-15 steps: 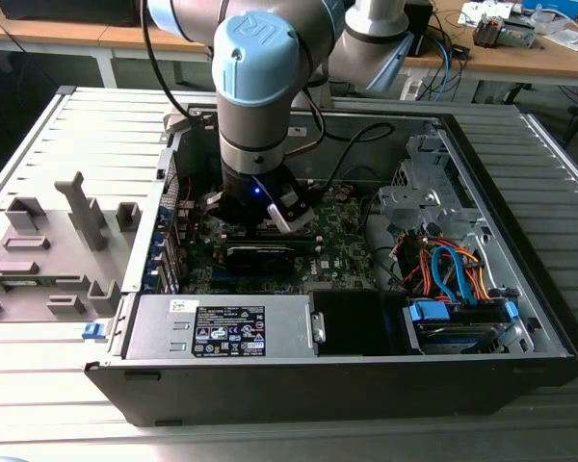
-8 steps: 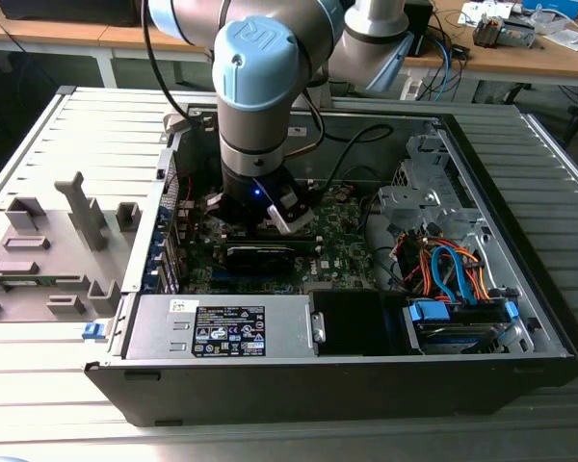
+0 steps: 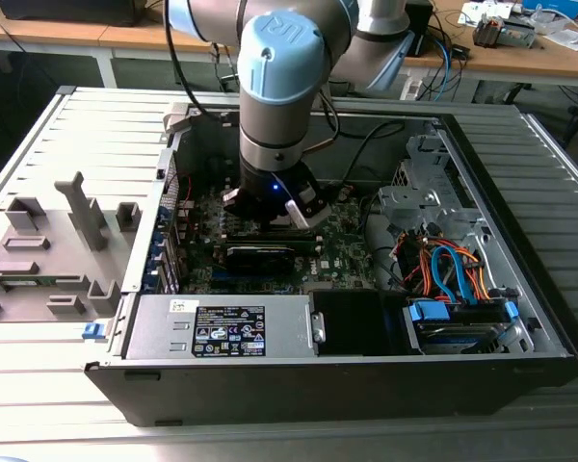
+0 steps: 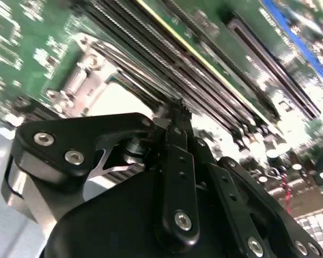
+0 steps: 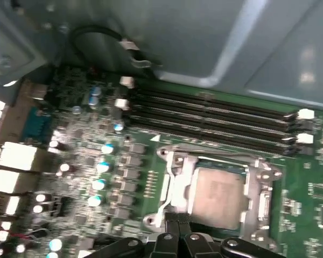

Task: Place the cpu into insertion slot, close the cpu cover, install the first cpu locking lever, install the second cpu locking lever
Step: 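Install the second cpu locking lever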

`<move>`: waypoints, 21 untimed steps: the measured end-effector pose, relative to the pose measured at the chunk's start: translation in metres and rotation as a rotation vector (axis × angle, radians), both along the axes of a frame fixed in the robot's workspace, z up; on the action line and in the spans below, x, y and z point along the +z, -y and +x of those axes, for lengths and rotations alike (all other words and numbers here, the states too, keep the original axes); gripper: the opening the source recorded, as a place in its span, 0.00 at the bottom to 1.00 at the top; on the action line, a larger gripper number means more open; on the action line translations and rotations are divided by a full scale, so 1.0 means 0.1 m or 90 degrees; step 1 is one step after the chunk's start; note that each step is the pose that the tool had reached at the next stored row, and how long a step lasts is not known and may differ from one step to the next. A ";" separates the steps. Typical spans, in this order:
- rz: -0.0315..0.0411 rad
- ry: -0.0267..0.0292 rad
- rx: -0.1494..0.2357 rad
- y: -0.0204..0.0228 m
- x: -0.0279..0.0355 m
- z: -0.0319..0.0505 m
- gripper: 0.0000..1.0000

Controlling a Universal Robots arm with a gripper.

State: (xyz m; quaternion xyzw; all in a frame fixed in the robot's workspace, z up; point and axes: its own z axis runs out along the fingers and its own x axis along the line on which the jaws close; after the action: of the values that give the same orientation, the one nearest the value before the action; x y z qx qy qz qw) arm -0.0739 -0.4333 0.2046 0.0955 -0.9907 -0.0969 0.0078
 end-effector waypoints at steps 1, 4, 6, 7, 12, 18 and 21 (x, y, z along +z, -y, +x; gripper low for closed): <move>-0.0001 -0.0032 0.000 -0.015 -0.001 0.070 0.11; 0.0000 -0.0069 0.000 -0.058 -0.002 0.171 0.11; -0.0001 -0.0070 0.000 -0.168 -0.002 0.241 0.11; -0.0002 -0.0070 0.000 -0.208 -0.003 0.247 0.11; -0.0215 -0.0071 0.000 -0.331 0.040 0.250 0.11; -0.0511 -0.0070 0.000 -0.364 0.247 0.250 0.11; -0.0666 -0.0069 0.000 -0.368 0.332 0.250 0.11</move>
State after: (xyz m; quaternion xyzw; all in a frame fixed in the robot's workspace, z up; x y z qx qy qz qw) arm -0.0489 -0.3964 0.2378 0.0940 -0.9944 -0.0455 0.0181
